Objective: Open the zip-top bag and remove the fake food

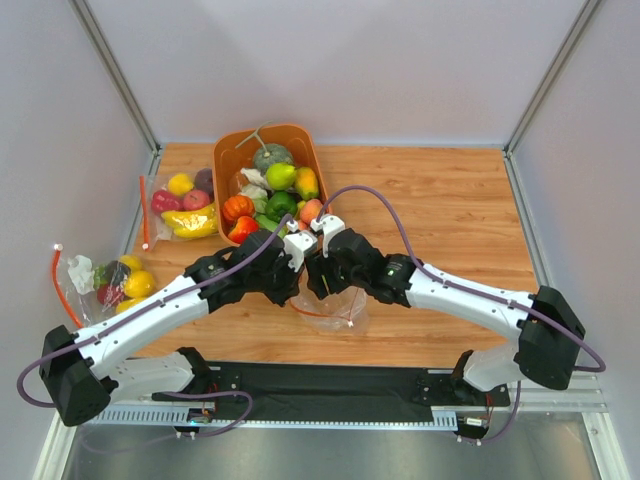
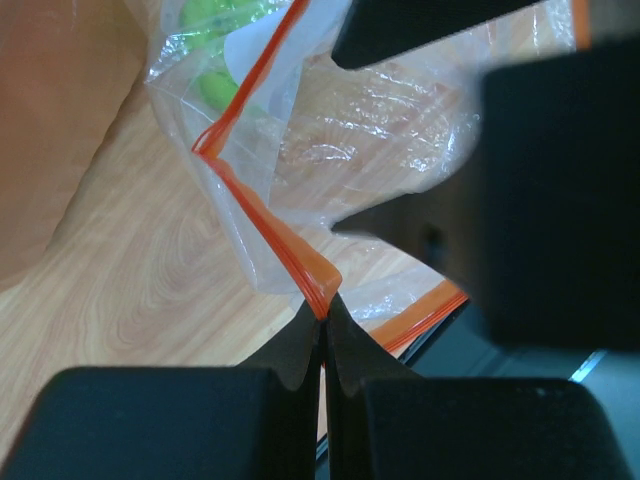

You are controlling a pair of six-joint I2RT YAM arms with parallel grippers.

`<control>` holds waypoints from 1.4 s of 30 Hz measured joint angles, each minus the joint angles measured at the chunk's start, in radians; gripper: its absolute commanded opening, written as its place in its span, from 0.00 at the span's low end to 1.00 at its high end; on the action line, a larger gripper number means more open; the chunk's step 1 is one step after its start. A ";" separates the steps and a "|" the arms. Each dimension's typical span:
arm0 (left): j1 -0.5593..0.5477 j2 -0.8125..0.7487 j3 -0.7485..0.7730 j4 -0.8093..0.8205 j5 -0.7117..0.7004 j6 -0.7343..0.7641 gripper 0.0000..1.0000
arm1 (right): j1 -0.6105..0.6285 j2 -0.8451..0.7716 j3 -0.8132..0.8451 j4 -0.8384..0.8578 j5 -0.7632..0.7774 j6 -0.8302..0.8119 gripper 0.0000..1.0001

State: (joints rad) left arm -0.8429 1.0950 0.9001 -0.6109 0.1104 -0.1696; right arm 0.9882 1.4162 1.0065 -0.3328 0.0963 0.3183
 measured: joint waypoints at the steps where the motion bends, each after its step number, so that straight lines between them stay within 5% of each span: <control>1: 0.000 0.000 0.000 0.002 0.000 0.000 0.00 | -0.005 0.015 -0.008 0.014 0.014 0.002 0.66; 21: 0.007 0.029 0.002 -0.001 -0.025 -0.008 0.00 | -0.020 0.169 -0.014 0.097 -0.049 0.070 0.63; 31: 0.000 0.029 0.002 0.008 -0.013 0.000 0.00 | -0.016 0.253 -0.008 0.105 0.088 0.101 0.82; 42: 0.001 0.029 0.002 0.010 -0.020 0.001 0.00 | -0.009 0.303 0.000 0.175 0.185 0.117 0.86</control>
State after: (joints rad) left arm -0.8417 1.1240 0.9024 -0.6014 0.0906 -0.1684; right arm 0.9791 1.7191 1.0069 -0.1581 0.2817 0.4355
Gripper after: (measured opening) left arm 0.006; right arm 0.857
